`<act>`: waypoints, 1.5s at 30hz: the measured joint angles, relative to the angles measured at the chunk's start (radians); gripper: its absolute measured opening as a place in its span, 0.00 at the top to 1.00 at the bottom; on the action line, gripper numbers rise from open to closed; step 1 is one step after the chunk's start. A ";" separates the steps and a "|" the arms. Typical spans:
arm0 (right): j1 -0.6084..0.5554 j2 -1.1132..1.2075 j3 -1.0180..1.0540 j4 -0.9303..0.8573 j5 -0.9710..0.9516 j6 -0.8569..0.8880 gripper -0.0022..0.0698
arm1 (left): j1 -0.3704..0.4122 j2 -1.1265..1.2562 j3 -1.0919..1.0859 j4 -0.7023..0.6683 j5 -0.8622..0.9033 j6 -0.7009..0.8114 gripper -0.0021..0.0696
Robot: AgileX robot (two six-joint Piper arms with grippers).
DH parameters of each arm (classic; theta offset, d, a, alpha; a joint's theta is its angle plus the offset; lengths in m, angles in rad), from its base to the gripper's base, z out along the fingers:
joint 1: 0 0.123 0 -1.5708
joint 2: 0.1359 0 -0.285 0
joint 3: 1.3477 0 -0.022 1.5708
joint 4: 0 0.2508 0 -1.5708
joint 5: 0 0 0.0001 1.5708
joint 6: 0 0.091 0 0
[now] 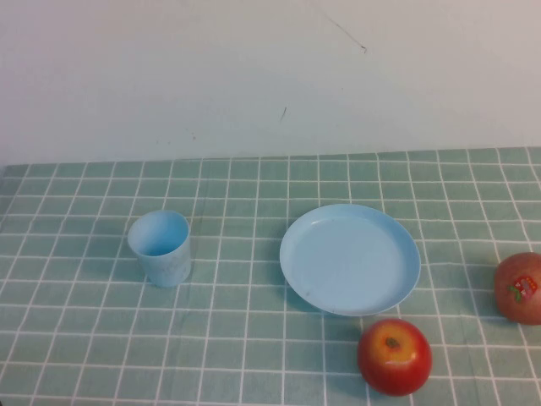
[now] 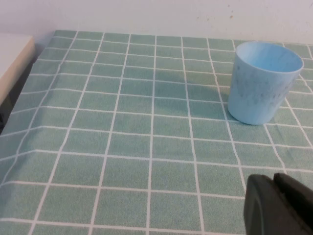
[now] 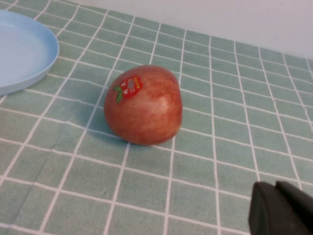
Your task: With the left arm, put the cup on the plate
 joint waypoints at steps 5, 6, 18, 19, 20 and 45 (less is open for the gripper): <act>0.000 0.000 0.000 0.000 0.000 0.000 0.97 | 0.000 0.000 0.000 0.000 0.000 0.000 0.96; 0.000 0.000 0.000 0.000 0.000 0.000 0.97 | 0.000 0.000 0.000 0.000 0.000 0.000 0.96; 0.000 0.000 0.000 0.000 0.000 0.000 0.97 | 0.000 0.000 0.000 0.000 0.000 0.002 0.96; 0.000 0.000 0.000 0.000 0.000 0.000 0.97 | 0.000 0.000 0.000 0.000 0.000 0.002 0.96; 0.000 0.000 0.000 0.000 0.000 0.000 0.97 | 0.000 0.000 0.000 0.000 0.000 0.002 0.96; 0.000 0.000 0.000 0.000 0.000 0.000 0.97 | 0.000 0.000 0.000 -0.006 -0.016 0.001 0.96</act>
